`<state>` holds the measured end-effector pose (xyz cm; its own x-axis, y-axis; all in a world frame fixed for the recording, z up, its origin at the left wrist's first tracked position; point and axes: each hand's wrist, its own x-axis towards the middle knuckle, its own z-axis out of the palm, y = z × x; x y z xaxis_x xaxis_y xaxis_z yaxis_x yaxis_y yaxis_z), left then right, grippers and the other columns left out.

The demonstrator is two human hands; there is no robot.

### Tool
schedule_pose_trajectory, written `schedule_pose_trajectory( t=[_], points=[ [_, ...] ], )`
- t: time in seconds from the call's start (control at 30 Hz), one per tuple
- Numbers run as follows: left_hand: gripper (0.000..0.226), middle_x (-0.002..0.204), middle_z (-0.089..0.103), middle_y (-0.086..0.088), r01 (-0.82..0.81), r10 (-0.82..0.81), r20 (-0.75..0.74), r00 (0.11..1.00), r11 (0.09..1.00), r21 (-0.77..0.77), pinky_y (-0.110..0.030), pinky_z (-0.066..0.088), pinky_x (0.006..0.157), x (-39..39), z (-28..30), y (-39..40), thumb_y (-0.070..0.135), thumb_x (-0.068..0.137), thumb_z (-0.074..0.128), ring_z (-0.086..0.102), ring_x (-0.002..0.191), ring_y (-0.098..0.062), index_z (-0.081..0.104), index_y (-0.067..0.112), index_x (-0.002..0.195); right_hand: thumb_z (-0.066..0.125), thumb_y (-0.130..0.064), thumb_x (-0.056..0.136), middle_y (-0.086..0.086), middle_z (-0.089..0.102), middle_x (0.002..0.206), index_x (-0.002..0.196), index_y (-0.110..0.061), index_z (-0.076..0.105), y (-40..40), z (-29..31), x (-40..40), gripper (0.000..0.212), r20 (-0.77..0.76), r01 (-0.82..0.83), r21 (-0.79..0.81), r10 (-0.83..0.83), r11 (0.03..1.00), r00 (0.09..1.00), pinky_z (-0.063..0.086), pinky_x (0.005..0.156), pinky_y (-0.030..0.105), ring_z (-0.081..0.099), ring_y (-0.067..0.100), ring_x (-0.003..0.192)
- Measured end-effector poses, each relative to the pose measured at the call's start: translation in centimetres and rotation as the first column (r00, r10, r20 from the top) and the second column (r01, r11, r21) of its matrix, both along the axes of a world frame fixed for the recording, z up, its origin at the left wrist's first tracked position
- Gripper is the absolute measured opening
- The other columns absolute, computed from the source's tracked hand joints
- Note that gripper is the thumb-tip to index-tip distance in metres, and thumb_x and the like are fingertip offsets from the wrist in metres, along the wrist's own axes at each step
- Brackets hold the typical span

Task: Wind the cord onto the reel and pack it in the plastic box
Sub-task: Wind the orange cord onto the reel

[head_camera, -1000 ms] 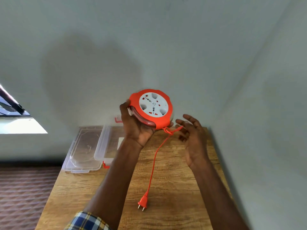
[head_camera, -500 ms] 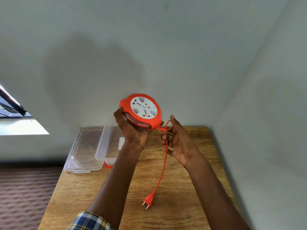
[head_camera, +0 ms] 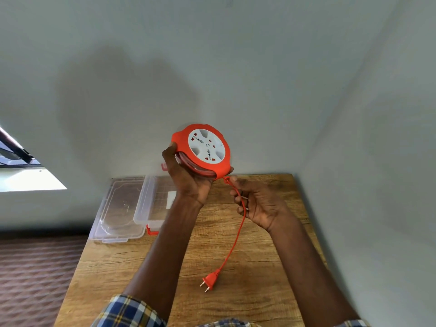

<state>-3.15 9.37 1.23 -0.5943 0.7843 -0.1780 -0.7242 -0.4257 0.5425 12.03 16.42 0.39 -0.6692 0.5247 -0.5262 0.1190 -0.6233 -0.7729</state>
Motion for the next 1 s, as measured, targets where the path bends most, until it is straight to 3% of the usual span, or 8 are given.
schedule_pose_trajectory(
  t=[0.17,0.27,0.43,0.53,0.6,0.77,0.87,1.0],
  points=[
    [0.076,0.152,0.059,-0.021,0.017,-0.017,-0.019,1.000,1.000,0.008,-0.085,0.040,0.101,-0.1,0.3,-0.1,0.066,0.097,0.035,0.055,0.139,-0.049,0.054,0.019,0.154,0.082,-0.031,0.080,0.010,0.074,0.102,0.106,-0.008,0.077,0.0,0.0,0.1,0.035,-0.095,-0.041,-0.102,0.032,0.994,0.995,0.044,0.058,0.029,0.069,0.017,0.081],
    [0.076,0.152,0.060,-0.021,0.015,-0.015,-0.017,1.000,0.999,0.028,-0.078,0.047,0.100,-0.1,0.5,-0.3,0.065,0.098,0.035,0.055,0.140,-0.047,0.054,0.018,0.154,0.081,-0.031,0.081,0.011,0.074,0.095,0.098,-0.007,0.078,0.0,0.0,0.1,0.030,-0.152,-0.019,-0.186,-0.009,0.982,0.988,0.044,0.054,0.026,0.068,0.016,0.072],
    [0.075,0.155,0.056,-0.021,0.025,-0.024,-0.027,0.999,1.000,0.017,-0.078,0.035,0.113,0.1,0.5,-0.5,0.063,0.100,0.036,0.050,0.145,-0.047,0.052,0.016,0.156,0.084,-0.029,0.076,0.009,0.073,0.086,0.089,-0.009,0.078,0.1,0.2,-0.1,0.025,-0.131,-0.015,-0.172,-0.008,0.985,0.991,0.040,0.047,0.021,0.065,0.010,0.059],
    [0.076,0.155,0.056,-0.022,0.045,-0.045,-0.014,0.999,0.999,0.023,-0.078,0.037,0.112,0.1,0.6,-0.5,0.064,0.099,0.037,0.050,0.144,-0.048,0.052,0.016,0.155,0.082,-0.026,0.080,0.010,0.075,0.090,0.097,-0.006,0.076,-0.1,0.2,0.0,0.026,-0.156,-0.033,-0.220,-0.001,0.975,0.988,0.047,0.052,0.023,0.071,0.016,0.072],
    [0.077,0.155,0.056,-0.022,0.053,-0.053,-0.008,0.999,0.997,0.047,-0.075,0.048,0.102,-0.1,0.8,-0.6,0.065,0.098,0.038,0.051,0.144,-0.048,0.051,0.017,0.156,0.078,-0.027,0.086,0.013,0.075,0.096,0.106,-0.004,0.073,-0.1,0.0,0.2,0.032,-0.165,-0.021,-0.189,-0.011,0.982,0.986,0.050,0.054,0.026,0.070,0.021,0.081],
    [0.078,0.152,0.059,-0.022,0.089,-0.087,-0.035,0.996,0.994,0.057,-0.074,0.053,0.087,-0.3,0.9,-0.8,0.068,0.097,0.035,0.056,0.138,-0.049,0.054,0.018,0.154,0.080,-0.023,0.079,0.013,0.073,0.097,0.114,-0.005,0.072,0.7,-0.1,1.0,0.040,-0.178,-0.012,-0.041,0.004,0.999,0.984,0.056,0.059,0.032,0.071,0.020,0.078],
    [0.076,0.151,0.060,-0.021,0.072,-0.071,-0.020,0.997,0.996,0.058,-0.065,0.057,0.088,-0.2,0.8,-0.8,0.065,0.099,0.037,0.056,0.139,-0.047,0.054,0.016,0.154,0.082,-0.034,0.083,0.011,0.073,0.102,0.116,-0.007,0.076,1.1,-0.1,1.3,0.043,-0.216,-0.081,0.024,0.085,0.996,0.973,0.058,0.066,0.036,0.071,0.019,0.084],
    [0.079,0.153,0.057,-0.023,0.112,-0.110,-0.048,0.993,0.993,0.041,-0.076,0.051,0.091,-0.6,0.5,-0.9,0.068,0.098,0.034,0.055,0.139,-0.050,0.052,0.018,0.156,0.089,-0.032,0.077,0.013,0.073,0.112,0.119,-0.003,0.074,1.3,-0.5,1.6,0.053,-0.284,-0.163,0.034,0.166,0.986,0.944,0.059,0.079,0.041,0.071,0.021,0.097]
  ],
)
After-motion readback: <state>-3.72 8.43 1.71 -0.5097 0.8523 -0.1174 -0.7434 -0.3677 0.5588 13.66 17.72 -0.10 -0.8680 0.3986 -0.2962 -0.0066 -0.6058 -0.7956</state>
